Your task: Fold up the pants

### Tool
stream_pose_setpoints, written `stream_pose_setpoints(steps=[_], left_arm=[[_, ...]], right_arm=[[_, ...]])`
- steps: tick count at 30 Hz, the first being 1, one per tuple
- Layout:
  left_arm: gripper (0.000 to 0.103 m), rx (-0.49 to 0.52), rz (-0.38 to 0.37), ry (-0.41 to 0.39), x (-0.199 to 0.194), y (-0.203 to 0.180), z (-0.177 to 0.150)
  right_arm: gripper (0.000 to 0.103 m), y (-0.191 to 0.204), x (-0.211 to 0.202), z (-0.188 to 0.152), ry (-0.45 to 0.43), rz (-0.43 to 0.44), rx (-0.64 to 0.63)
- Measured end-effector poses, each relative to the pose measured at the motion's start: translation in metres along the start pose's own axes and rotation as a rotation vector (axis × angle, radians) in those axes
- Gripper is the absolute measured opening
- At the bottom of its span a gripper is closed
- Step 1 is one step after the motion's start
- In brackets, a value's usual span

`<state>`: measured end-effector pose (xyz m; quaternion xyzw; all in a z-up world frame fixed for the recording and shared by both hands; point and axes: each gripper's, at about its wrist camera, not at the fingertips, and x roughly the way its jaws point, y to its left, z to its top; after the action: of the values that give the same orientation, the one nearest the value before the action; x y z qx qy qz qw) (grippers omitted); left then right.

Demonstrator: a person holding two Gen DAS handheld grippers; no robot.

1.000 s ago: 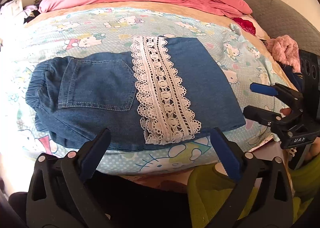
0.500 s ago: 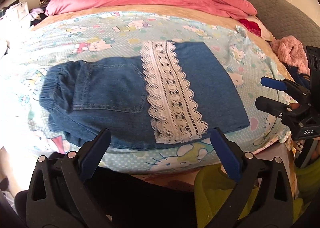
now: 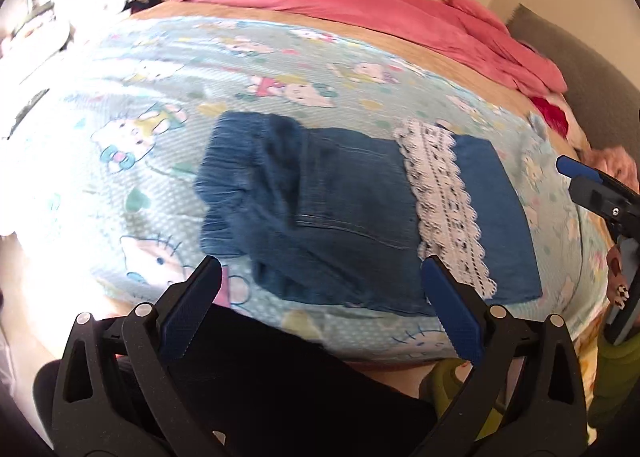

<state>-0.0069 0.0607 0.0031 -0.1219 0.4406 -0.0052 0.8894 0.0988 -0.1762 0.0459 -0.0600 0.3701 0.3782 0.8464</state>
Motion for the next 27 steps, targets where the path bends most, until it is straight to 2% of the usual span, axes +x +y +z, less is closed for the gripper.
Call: stream_pose_setpoints(steps=[4, 8, 12, 15, 19, 21, 22, 27], left_arm=[[0.093, -0.054, -0.005, -0.01, 0.003, 0.019, -0.001], [0.093, -0.1, -0.031, -0.008, 0.007, 0.033, -0.002], [0.093, -0.173, -0.097, 0.006, 0.015, 0.046, -0.004], [0.093, -0.186, -0.097, 0.028, 0.025, 0.048, -0.005], [0.092, -0.186, -0.166, 0.022, 0.031, 0.045, -0.004], [0.082, -0.205, -0.19, 0.032, 0.036, 0.046, -0.003], [0.074, -0.208, -0.199, 0.035, 0.039, 0.046, -0.003], [0.066, -0.226, -0.23, 0.054, 0.05, 0.051, -0.006]], right_arm=[[0.097, 0.02, 0.021, 0.027, 0.026, 0.056, -0.049], [0.097, 0.042, 0.051, 0.051, 0.061, 0.066, -0.137], [0.097, 0.061, 0.084, 0.068, 0.117, 0.099, -0.204], [0.097, 0.075, 0.112, 0.077, 0.169, 0.112, -0.248], [0.097, 0.088, 0.151, 0.084, 0.246, 0.153, -0.281], [0.097, 0.094, 0.172, 0.087, 0.288, 0.169, -0.294], [0.097, 0.096, 0.179, 0.087, 0.302, 0.175, -0.3], [0.097, 0.111, 0.222, 0.093, 0.361, 0.183, -0.339]])
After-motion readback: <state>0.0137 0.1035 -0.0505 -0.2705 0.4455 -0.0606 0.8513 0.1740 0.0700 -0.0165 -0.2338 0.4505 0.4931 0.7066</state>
